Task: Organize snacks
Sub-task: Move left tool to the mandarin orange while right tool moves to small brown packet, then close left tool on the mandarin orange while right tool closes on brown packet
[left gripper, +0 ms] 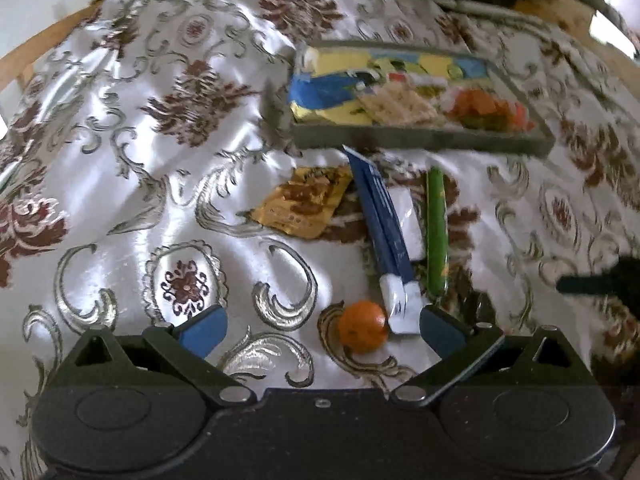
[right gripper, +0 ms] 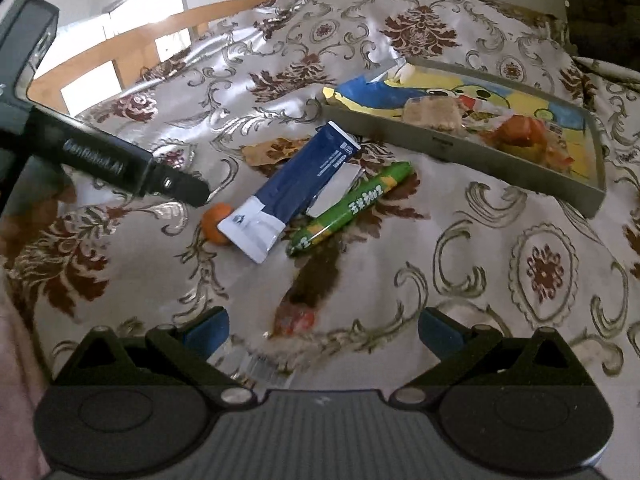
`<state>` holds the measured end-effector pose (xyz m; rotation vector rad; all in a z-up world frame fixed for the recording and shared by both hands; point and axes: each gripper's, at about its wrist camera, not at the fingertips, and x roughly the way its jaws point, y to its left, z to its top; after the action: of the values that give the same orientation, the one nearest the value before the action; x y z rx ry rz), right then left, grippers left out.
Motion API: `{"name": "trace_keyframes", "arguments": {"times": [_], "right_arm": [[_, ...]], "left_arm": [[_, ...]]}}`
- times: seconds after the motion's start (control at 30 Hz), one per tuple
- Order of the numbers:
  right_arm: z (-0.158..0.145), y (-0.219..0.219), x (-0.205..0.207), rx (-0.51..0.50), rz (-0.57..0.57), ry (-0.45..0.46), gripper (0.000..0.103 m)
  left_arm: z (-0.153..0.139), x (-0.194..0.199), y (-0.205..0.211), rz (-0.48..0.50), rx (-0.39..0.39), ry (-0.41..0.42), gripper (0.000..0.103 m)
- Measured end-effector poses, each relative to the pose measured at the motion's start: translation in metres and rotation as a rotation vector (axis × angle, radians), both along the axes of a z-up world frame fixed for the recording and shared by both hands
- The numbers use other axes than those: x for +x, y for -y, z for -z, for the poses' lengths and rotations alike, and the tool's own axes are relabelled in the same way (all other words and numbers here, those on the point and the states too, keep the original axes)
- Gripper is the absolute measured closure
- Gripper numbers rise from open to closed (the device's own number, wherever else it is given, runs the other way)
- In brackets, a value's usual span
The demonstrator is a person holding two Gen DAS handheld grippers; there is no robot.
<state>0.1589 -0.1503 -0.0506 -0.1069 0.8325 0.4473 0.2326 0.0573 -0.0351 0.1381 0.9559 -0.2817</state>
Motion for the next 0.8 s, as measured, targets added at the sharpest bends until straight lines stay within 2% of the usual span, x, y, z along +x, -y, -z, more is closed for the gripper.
{"name": "trace_keyframes", "arguments": {"times": [0.1,0.3,0.4,0.47,0.53,0.63,0.8], "right_arm": [[0.005,-0.008,0.008,-0.015,-0.016,0.006,0.010],[0.014,-0.011,0.014,-0.010,-0.042,0.009,0.023],[0.013,-0.008,0.017,0.016,-0.030,-0.005,0.029],[0.013,-0.008,0.018,0.030,-0.027,-0.010,0.031],[0.014,-0.008,0.021,0.047,-0.017,-0.035,0.034],[0.019,-0.011,0.025,0.057,-0.012,-0.065,0.041],[0.025,-0.017,0.031,0.042,-0.003,-0.058,0.041]], "left_arm": [[0.008,0.004,0.002,0.068,0.022,-0.038,0.001],[0.021,0.002,0.013,0.213,0.132,-0.002,0.004],[0.026,0.001,0.019,0.269,0.157,0.002,0.013],[0.028,0.001,0.021,0.301,0.149,-0.012,0.036],[0.029,0.001,0.022,0.311,0.135,-0.019,0.042],[0.030,0.000,0.024,0.326,0.123,-0.010,0.059],[0.035,0.003,0.031,0.349,0.128,-0.011,0.061]]}}
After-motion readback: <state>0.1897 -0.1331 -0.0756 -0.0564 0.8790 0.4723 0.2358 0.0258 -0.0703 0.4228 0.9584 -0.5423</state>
